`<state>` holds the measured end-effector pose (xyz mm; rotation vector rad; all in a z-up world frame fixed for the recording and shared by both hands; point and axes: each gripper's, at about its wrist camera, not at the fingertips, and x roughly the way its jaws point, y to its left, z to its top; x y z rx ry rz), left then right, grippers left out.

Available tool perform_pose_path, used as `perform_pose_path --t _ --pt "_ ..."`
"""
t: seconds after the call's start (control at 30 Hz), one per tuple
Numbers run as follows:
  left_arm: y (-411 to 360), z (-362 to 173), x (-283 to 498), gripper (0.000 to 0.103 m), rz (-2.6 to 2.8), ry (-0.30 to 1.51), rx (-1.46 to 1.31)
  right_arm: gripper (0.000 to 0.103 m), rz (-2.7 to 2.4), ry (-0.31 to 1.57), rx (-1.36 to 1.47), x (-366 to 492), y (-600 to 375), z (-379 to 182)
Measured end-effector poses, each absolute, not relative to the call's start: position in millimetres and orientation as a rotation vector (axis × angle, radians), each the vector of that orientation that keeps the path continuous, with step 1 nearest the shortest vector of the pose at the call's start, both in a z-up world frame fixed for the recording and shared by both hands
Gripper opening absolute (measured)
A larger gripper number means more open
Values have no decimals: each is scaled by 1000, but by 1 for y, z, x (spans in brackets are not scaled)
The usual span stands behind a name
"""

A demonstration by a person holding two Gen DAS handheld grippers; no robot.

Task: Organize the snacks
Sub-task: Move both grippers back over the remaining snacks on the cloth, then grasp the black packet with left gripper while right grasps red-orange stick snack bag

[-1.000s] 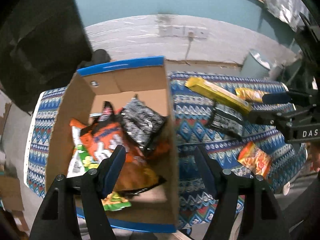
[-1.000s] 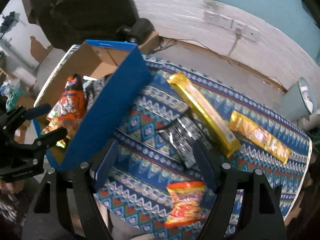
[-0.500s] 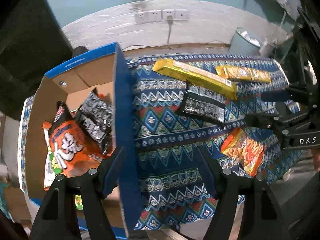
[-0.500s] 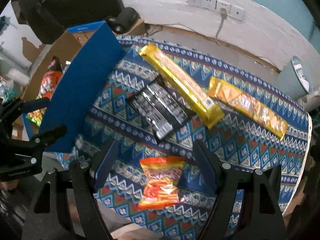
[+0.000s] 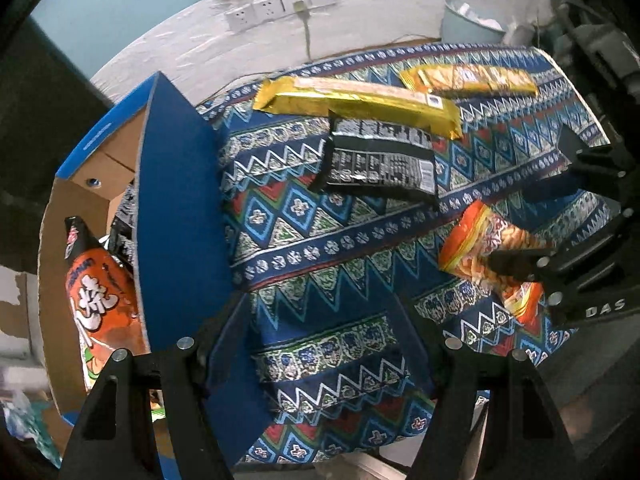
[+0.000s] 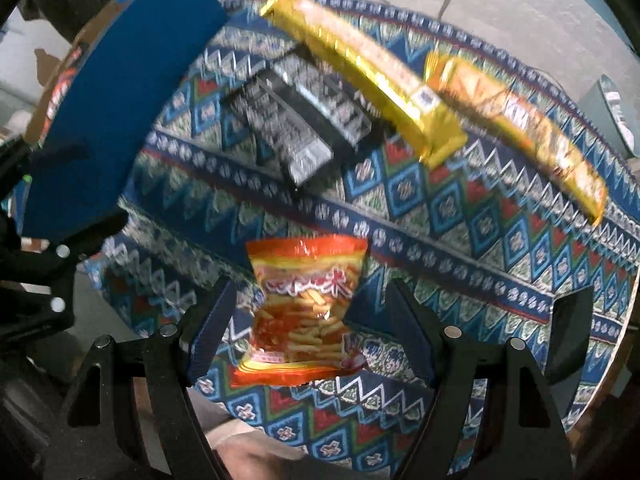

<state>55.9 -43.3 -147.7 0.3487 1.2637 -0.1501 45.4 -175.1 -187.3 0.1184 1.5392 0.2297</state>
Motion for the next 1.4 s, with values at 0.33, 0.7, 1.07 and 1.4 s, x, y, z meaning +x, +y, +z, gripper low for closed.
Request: perform_pose_path --t 0.33,0.7,1.07,1.4 --pt "-54 -169 58 73 -148 1319 373 66 245 1612 96 34 -174 -221" --pt "-59 -164 84 76 -100 1299 350 43 108 1478 147 47 -228 -203" --pt "-46 -171 119 78 -55 1314 261 42 16 1402 33 97 -239 -194" --pt "-35 -181 143 78 -74 1336 206 42 20 1407 -159 123 -192 -205"
